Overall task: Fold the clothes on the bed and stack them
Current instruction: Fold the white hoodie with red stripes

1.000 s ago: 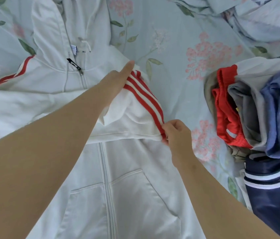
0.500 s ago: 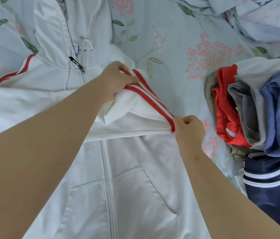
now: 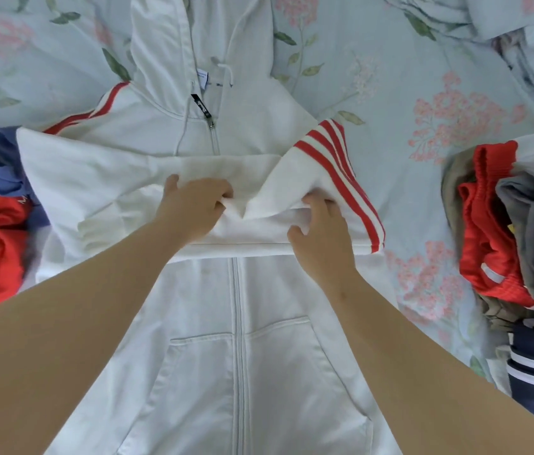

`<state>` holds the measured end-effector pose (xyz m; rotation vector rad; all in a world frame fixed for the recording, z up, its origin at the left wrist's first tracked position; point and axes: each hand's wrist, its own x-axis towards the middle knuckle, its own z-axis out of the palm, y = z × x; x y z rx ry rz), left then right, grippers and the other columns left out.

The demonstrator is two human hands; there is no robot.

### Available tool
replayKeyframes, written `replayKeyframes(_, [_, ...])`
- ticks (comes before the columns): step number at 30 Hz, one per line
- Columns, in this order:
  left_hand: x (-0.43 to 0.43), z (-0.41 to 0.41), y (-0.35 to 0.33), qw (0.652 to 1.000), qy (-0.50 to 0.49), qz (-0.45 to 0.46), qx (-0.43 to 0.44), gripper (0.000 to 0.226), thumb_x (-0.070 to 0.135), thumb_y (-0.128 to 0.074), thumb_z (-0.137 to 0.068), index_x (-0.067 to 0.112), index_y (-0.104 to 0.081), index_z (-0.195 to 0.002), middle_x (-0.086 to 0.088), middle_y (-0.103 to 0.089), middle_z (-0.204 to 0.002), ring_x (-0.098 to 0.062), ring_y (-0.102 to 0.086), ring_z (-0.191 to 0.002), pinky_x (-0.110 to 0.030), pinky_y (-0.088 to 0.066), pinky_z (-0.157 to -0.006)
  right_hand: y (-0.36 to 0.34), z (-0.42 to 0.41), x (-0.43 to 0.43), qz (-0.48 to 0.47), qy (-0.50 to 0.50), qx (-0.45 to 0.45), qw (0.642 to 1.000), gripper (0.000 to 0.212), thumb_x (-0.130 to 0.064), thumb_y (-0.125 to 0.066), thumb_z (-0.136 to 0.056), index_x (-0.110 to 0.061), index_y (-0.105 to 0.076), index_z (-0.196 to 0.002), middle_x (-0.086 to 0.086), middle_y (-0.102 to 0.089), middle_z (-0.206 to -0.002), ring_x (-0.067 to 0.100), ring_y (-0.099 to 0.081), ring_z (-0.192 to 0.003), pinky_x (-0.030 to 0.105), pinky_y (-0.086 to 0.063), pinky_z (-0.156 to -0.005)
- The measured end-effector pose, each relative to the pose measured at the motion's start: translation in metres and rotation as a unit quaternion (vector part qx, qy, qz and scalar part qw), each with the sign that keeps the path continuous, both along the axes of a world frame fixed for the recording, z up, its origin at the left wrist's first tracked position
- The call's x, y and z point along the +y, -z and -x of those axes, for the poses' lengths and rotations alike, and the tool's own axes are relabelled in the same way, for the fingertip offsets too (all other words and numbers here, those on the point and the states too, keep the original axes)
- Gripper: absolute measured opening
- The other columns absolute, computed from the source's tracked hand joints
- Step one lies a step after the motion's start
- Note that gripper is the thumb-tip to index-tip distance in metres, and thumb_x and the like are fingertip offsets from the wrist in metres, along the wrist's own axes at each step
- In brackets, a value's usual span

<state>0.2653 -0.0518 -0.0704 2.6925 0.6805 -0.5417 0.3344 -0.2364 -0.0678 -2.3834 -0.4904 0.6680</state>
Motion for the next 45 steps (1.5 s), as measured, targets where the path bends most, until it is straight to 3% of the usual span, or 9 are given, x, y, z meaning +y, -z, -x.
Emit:
replayKeyframes(3, [0.021,0.009,-0.016,0.984,-0.116,0.096,-0.093,0.017,0.024,-0.042,-0.099,0.016,-0.055,-0.106,-0.001,-0.055,-0.077,-0.027,-0.054,-0.079,-0.032,-0.037,-0.068,0.003,-0.001,0.005,0.044,-0.019,0.009,0.999,0.063,-0.014,-0.052,-0.085,-0.022,-0.030,-0.143,0.007,-0.043,-0.134,0.029,-0.049,-0.114,0.044,-0.045,-0.093])
replayKeyframes(6, [0.041,0.018,-0.027,0.962,-0.170,0.148,-0.154,0.017,0.039,-0.054,-0.092,0.022,-0.054,-0.091,0.003,-0.050,-0.067,-0.015,-0.048,-0.063,-0.028,-0.038,-0.056,0.000,-0.002,0.015,0.070,-0.005,-0.018,0.997,0.068,-0.016,-0.049,-0.087,-0.027,-0.019,-0.147,0.008,-0.043,-0.131,0.030,-0.049,-0.107,0.038,-0.044,-0.081])
replayKeyframes(12, [0.074,0.053,-0.014,0.985,0.030,-0.043,0.166,0.052,0.062,-0.059,-0.077,0.029,-0.054,-0.118,0.006,-0.054,-0.116,-0.020,-0.049,-0.113,-0.037,-0.030,-0.097,-0.003,0.006,0.037,0.093,-0.046,-0.036,0.994,0.062,-0.019,-0.046,-0.091,-0.030,-0.021,-0.147,0.008,-0.045,-0.125,0.025,-0.045,-0.104,0.035,-0.039,-0.080])
replayKeyframes(17, [0.089,0.066,-0.027,0.986,-0.129,0.102,-0.003,0.027,0.047,-0.055,-0.089,0.022,-0.049,-0.080,0.004,-0.052,-0.076,-0.020,-0.050,-0.078,-0.032,-0.036,-0.066,0.002,0.013,0.042,0.121,-0.034,-0.048,0.991,0.059,-0.019,-0.049,-0.090,-0.025,-0.027,-0.144,0.010,-0.044,-0.130,0.030,-0.044,-0.110,0.035,-0.036,-0.081])
replayKeyframes(23, [0.124,0.095,-0.039,0.983,-0.105,0.046,0.144,0.038,0.048,-0.074,-0.071,0.036,-0.054,-0.101,0.010,-0.057,-0.092,-0.018,-0.050,-0.091,-0.034,-0.045,-0.080,0.001,0.024,0.056,0.144,-0.057,-0.045,0.987,0.060,-0.020,-0.048,-0.090,-0.026,-0.025,-0.144,0.009,-0.041,-0.135,0.030,-0.044,-0.111,0.037,-0.036,-0.081])
replayKeyframes(27, [0.132,0.106,-0.031,0.982,-0.177,0.067,-0.009,0.035,0.025,-0.074,-0.076,0.025,-0.059,-0.108,0.004,-0.061,-0.104,-0.018,-0.053,-0.092,-0.029,-0.039,-0.076,-0.004,0.031,0.063,0.154,-0.079,-0.076,0.982,0.059,-0.019,-0.047,-0.090,-0.027,-0.027,-0.145,0.007,-0.039,-0.140,0.030,-0.043,-0.115,0.040,-0.039,-0.089])
replayKeyframes(33, [0.104,0.130,-0.004,0.918,-0.393,0.036,-0.022,0.072,0.063,-0.061,-0.077,0.011,-0.042,-0.124,-0.013,-0.050,-0.121,-0.034,-0.051,-0.110,-0.045,-0.043,-0.093,0.000,0.039,0.071,0.164,-0.113,-0.050,0.979,0.060,-0.021,-0.047,-0.091,-0.029,-0.025,-0.146,0.003,-0.033,-0.147,0.030,-0.035,-0.126,0.040,-0.033,-0.098])
replayKeyframes(40, [0.119,0.149,-0.016,0.822,-0.497,0.078,-0.267,0.034,0.015,-0.070,-0.080,0.021,-0.054,-0.109,0.007,-0.047,-0.074,-0.011,-0.047,-0.067,-0.029,-0.042,-0.073,0.002,0.047,0.072,0.129,-0.095,-0.074,0.984,0.056,-0.017,-0.048,-0.091,-0.025,-0.031,-0.144,0.003,-0.038,-0.145,0.029,-0.038,-0.124,0.040,-0.034,-0.098])
replayKeyframes(45, [0.100,0.128,-0.012,0.914,-0.360,-0.113,-0.150,0.059,0.022,-0.066,-0.082,0.020,-0.042,-0.135,-0.011,-0.041,-0.139,-0.036,-0.038,-0.126,-0.047,-0.030,-0.101,0.002,0.052,0.078,0.135,-0.103,-0.078,0.982,0.056,-0.017,-0.047,-0.091,-0.025,-0.032,-0.144,0.003,-0.038,-0.145,0.027,-0.037,-0.126,0.038,-0.034,-0.098])
